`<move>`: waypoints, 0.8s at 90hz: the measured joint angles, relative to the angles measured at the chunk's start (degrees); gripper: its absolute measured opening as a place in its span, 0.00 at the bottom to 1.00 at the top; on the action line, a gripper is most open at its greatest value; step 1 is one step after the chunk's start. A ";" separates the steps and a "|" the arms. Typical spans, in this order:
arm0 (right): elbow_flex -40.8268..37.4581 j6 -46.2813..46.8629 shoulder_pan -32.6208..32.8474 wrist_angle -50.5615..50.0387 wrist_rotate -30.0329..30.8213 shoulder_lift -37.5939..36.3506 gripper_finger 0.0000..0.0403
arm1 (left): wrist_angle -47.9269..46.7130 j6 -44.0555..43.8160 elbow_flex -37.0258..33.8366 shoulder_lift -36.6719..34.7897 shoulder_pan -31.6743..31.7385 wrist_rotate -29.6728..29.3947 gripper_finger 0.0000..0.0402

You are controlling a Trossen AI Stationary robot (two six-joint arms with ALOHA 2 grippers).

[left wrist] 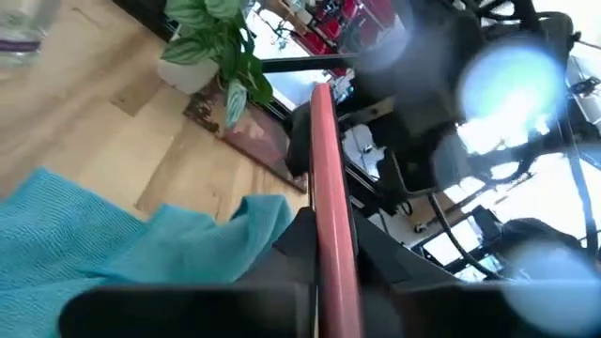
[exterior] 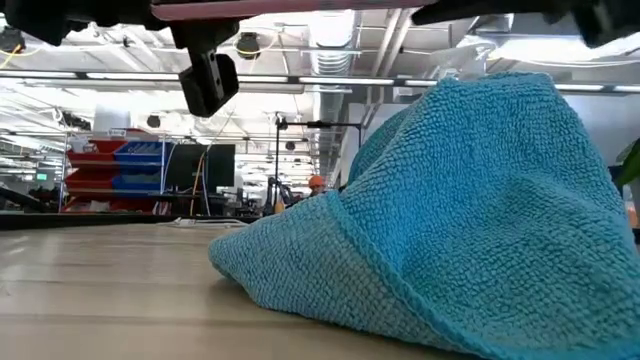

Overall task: Apply microfiber cloth
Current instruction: Wipe the front of the cellphone with a microfiber cloth

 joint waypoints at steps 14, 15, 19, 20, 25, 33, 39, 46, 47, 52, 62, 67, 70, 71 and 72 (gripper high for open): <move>-0.01 1.03 -1.67 1.24 -2.24 0.00 0.70 | 0.36 -0.24 -0.02 -0.02 0.02 -0.14 0.03; -0.02 1.43 -1.69 1.37 -2.49 0.00 0.69 | 0.35 -0.24 -0.02 -0.02 0.01 -0.13 0.03; -0.02 3.32 -2.11 1.88 -4.05 0.00 0.64 | 0.37 -0.26 -0.02 -0.02 0.00 -0.06 0.03; -0.02 3.85 -2.20 1.91 -4.48 0.00 0.62 | 0.39 -0.26 -0.02 -0.02 0.00 -0.02 0.03; -0.03 6.10 -2.58 1.94 -5.77 0.00 0.54 | 0.59 -0.44 -0.04 -0.04 0.06 0.05 0.03; -0.03 7.73 -2.66 1.67 -6.42 0.00 0.36 | 0.72 -1.35 -0.11 -0.07 0.15 0.38 0.03; -0.02 7.60 -2.45 1.59 -6.69 -0.02 0.22 | 0.81 -2.00 -0.15 -0.07 0.17 0.35 0.04; 0.02 7.54 -1.98 1.93 -6.60 -0.13 0.15 | 1.05 -1.57 -0.15 -0.07 0.17 -0.30 0.08; 0.03 7.66 -1.96 1.94 -6.61 -0.14 0.15 | 1.04 -1.18 -0.15 -0.07 0.17 -0.46 0.09; 0.04 9.24 -1.69 1.88 -6.55 -0.17 0.15 | 0.89 1.88 -0.15 -0.04 0.23 -1.61 0.15; 0.35 17.23 -1.21 1.73 -8.64 -0.23 0.05 | 0.47 8.92 -0.15 -0.10 0.43 -3.60 0.31; 0.13 19.97 -0.87 0.20 -8.79 0.04 0.05 | 1.04 11.70 -0.11 -0.83 0.65 -3.55 0.39; -0.03 21.32 -0.64 -1.42 -9.39 0.04 0.05 | 1.18 12.92 -0.05 -1.50 0.72 -3.31 0.43; -0.06 21.71 -0.52 -1.77 -9.49 0.06 0.05 | 1.07 13.31 -0.02 -1.77 0.73 -3.25 0.44; -0.08 22.06 -0.41 -2.03 -9.46 0.08 0.05 | 0.91 13.70 0.00 -2.06 0.75 -3.18 0.45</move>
